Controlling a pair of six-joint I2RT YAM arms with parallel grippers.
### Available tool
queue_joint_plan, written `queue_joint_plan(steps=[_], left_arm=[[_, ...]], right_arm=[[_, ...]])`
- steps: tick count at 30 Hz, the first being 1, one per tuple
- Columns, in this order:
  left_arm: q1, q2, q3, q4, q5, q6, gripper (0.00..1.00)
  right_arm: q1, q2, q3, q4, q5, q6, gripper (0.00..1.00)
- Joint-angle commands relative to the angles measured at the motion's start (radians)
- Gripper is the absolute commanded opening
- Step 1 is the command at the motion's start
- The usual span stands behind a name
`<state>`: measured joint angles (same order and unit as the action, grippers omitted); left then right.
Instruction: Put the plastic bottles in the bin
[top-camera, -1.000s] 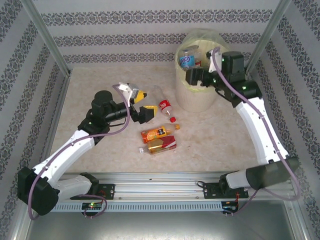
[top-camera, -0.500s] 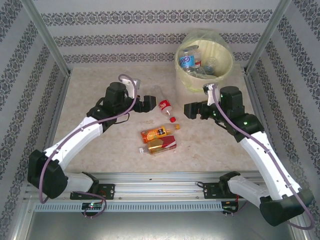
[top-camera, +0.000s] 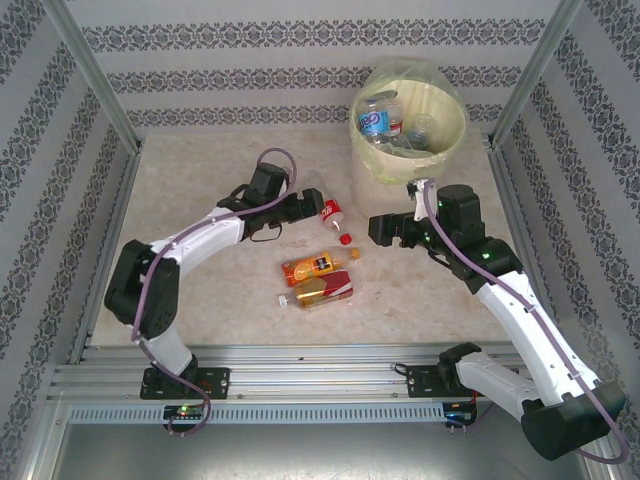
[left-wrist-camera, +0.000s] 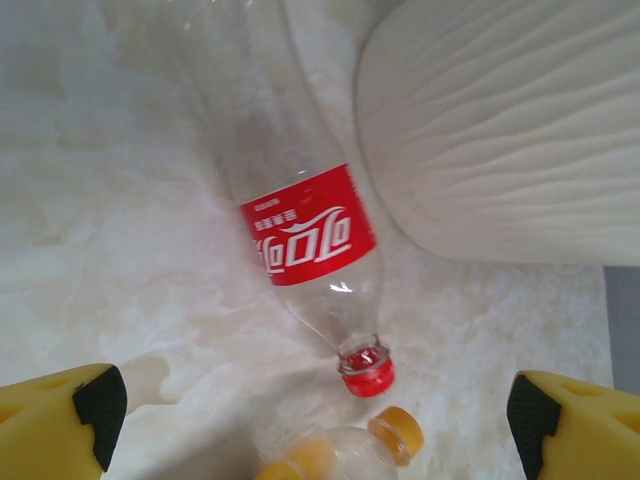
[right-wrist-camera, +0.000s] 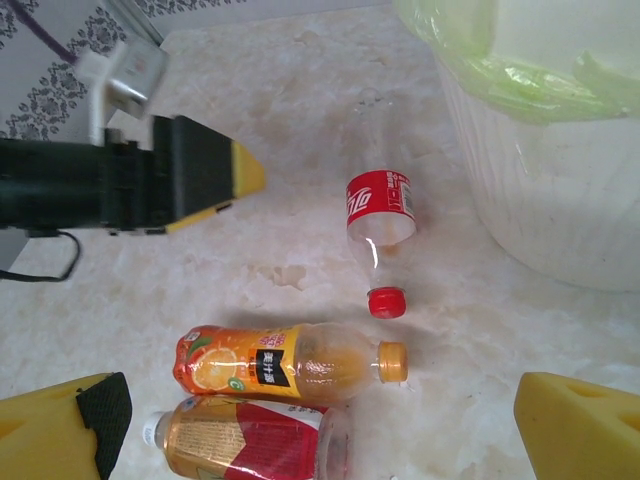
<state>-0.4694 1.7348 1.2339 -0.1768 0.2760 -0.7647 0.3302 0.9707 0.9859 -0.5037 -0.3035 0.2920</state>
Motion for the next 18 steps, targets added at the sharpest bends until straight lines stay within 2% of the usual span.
queue_joint_plan(steps=[1,18], left_arm=[[0.001,0.066,0.057,0.037,0.014,-0.106,0.99],[-0.008,0.32,0.155,0.204,0.116,-0.196,1.0]], right_arm=[[0.009,-0.018,-0.016,0.034,0.015,0.018,0.98],[0.003,-0.023,-0.012,0.023,0.049,0.018,0.98]])
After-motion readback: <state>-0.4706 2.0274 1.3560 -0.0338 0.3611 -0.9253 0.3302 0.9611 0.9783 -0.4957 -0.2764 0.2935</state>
